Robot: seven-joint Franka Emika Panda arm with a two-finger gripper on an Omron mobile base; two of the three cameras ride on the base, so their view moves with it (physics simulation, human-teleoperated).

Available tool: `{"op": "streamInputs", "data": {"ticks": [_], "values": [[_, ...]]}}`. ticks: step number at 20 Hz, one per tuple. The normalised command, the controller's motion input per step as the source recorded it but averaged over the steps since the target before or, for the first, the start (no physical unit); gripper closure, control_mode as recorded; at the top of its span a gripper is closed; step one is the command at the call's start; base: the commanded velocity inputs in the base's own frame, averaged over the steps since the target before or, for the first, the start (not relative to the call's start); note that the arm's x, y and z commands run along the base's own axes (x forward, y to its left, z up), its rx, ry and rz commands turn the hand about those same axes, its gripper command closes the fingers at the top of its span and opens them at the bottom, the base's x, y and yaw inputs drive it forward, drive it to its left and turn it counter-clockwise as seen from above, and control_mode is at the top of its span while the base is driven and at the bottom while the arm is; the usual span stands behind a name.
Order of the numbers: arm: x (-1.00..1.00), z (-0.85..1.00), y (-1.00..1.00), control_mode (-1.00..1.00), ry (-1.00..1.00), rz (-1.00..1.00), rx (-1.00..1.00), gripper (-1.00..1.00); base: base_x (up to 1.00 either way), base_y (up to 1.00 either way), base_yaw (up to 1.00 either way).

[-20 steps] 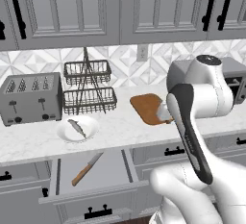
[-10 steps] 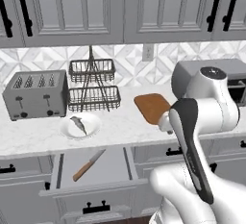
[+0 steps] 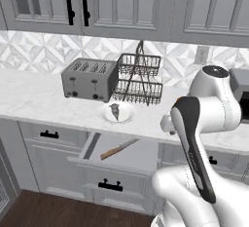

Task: Pick up the knife from the drawer and place it on the cutting board. Then place the meat from the plate to the cutting board.

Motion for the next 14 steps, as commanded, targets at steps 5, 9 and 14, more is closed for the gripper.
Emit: {"op": "streamInputs", "data": {"ticks": [5, 9, 14], "values": [[0.00, 0.00, 0.00, 1.00, 0.00, 0.00, 0.00, -1.00, -0.41, -0.63, 0.40], [0.00, 0.00, 0.00, 1.00, 0.00, 0.00, 0.00, -1.00, -0.02, -0.54, 0.29], [0.00, 0.00, 0.00, 1.00, 0.00, 0.00, 0.00, -1.00, 0.48, -0.30, 0.22]]}}
